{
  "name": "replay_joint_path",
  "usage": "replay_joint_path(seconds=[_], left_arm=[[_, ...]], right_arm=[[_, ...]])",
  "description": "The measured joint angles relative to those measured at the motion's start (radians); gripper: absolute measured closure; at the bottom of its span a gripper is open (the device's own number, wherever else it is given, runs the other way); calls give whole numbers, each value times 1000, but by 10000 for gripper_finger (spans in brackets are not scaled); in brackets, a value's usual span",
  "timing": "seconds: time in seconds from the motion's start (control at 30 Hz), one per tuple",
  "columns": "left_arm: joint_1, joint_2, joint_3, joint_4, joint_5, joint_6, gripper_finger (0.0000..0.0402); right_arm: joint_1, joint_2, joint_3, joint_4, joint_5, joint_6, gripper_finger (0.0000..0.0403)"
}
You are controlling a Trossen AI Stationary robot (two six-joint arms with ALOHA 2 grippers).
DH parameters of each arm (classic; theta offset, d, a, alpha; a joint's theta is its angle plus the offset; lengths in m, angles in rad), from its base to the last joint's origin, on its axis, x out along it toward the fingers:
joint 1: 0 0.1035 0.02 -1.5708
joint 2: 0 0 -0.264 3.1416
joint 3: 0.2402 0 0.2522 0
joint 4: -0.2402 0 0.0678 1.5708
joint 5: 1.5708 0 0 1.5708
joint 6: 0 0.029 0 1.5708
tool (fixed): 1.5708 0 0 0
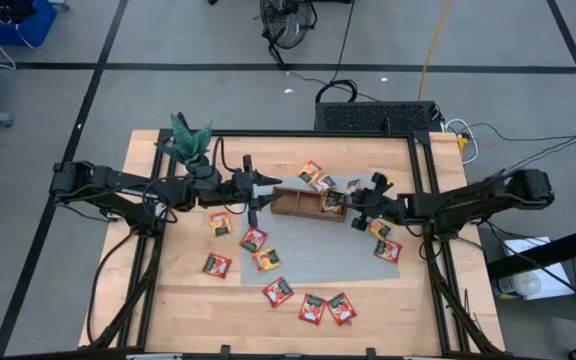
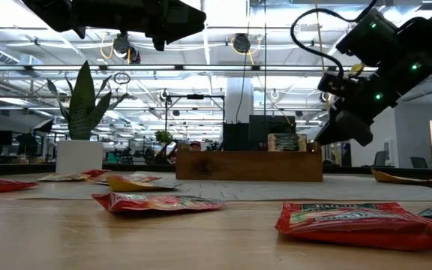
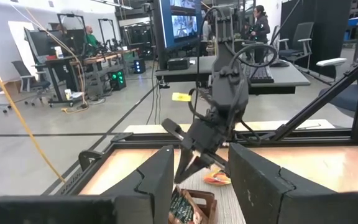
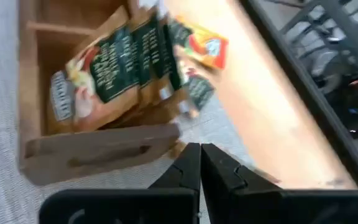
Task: Pick & Place Tea
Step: Put the top right brown tea into the right part of the wooden organizer
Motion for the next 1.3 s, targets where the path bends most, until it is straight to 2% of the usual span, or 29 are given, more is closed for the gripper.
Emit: replay_joint_path(seconds=[0.23,0.47,0.57,0.7,0.83,0.97,1.13,1.3], left_arm=[[0,0,0,0,0,0,245],[0,0,0,0,0,0,245],[0,0,0,0,0,0,245],[0,0,0,0,0,0,245],[0,0,0,0,0,0,245],[0,0,0,0,0,0,245],[0,0,0,0,0,0,245],[0,0,0,0,0,0,245]], right_arm=[[58,-31,1,4,157,-43,403],[60,-40,1,-12,145,-23,399],[31,-40,1,-28,20,-15,372],[-44,-31,1,-56,-148,32,301],[-119,4,1,-82,-229,72,226],[-160,65,1,-34,-270,73,178],[-192,163,2,17,-270,61,165],[-229,254,7,59,-272,79,189]])
